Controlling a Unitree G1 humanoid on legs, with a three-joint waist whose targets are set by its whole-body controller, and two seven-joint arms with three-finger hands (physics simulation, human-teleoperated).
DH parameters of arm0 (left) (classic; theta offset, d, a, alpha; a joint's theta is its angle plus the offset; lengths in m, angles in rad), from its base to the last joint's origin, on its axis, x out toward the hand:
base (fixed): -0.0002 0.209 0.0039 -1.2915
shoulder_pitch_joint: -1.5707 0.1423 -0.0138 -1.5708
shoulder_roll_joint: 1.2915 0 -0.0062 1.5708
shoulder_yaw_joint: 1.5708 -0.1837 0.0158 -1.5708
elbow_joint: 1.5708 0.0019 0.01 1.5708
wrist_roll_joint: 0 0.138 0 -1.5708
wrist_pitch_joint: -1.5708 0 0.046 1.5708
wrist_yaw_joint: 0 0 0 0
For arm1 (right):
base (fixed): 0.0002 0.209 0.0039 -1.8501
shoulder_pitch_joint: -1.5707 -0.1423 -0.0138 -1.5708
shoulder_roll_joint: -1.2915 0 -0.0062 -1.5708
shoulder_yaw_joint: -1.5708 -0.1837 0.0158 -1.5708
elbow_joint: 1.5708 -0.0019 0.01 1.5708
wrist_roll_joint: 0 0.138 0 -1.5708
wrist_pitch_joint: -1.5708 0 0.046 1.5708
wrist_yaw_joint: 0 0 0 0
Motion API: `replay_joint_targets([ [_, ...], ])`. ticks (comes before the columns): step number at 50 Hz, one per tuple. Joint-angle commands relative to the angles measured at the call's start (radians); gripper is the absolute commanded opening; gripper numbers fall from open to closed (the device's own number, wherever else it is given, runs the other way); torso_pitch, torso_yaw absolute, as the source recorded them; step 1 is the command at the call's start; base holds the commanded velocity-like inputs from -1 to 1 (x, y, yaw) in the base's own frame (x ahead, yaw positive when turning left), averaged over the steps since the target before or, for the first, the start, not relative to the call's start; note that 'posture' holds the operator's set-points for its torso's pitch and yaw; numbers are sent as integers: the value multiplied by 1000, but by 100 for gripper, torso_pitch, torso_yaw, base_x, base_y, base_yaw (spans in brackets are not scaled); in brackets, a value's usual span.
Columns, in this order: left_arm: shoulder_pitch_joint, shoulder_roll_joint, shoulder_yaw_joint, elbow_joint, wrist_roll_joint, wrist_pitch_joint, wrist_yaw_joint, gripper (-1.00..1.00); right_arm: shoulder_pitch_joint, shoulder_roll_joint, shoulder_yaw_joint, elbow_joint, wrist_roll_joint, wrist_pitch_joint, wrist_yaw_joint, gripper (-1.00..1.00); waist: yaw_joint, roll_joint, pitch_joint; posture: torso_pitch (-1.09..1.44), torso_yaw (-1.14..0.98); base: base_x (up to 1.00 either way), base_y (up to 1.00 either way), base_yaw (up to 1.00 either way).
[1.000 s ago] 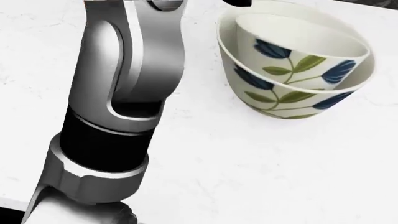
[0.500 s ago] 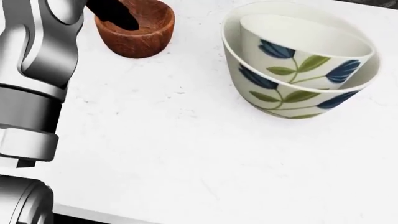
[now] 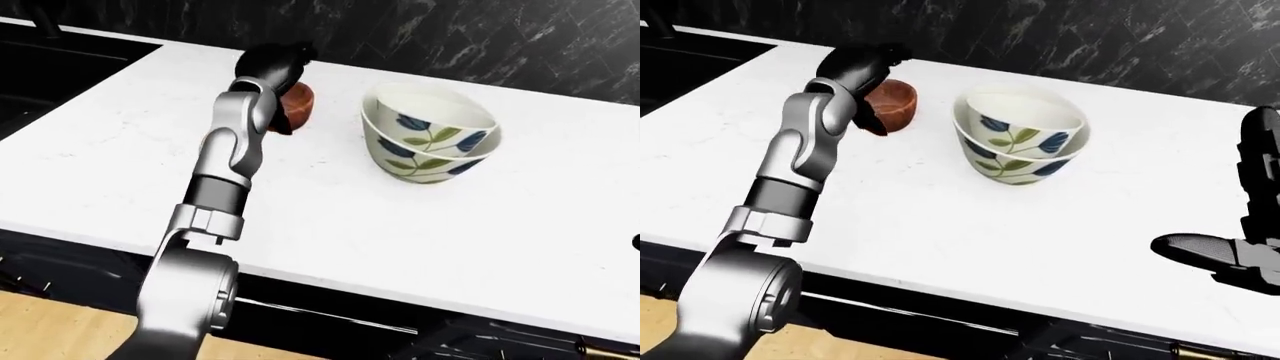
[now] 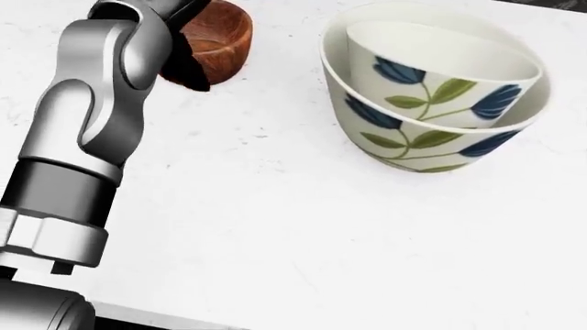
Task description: Stack the bowls from largest to smallest.
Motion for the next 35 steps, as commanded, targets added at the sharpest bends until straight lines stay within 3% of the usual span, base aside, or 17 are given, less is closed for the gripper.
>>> replay_joint_targets([
  [1,-42,3,8,-33,18,4,22,58,-9,-18,-19,-8,-7,-28,4,100,0,-3,-25,0,0,0,0,0],
  [19,-9,-1,6,5,89,51,10,38,-7,9,-2,-11,-44,-30,27,100,-2,-1,-30,0,0,0,0,0],
  [35,-68,-18,-2,181,73,55,143,29,-5,15,-5,-3,-59,-28,46,100,-2,-4,-35,0,0,0,0,0],
])
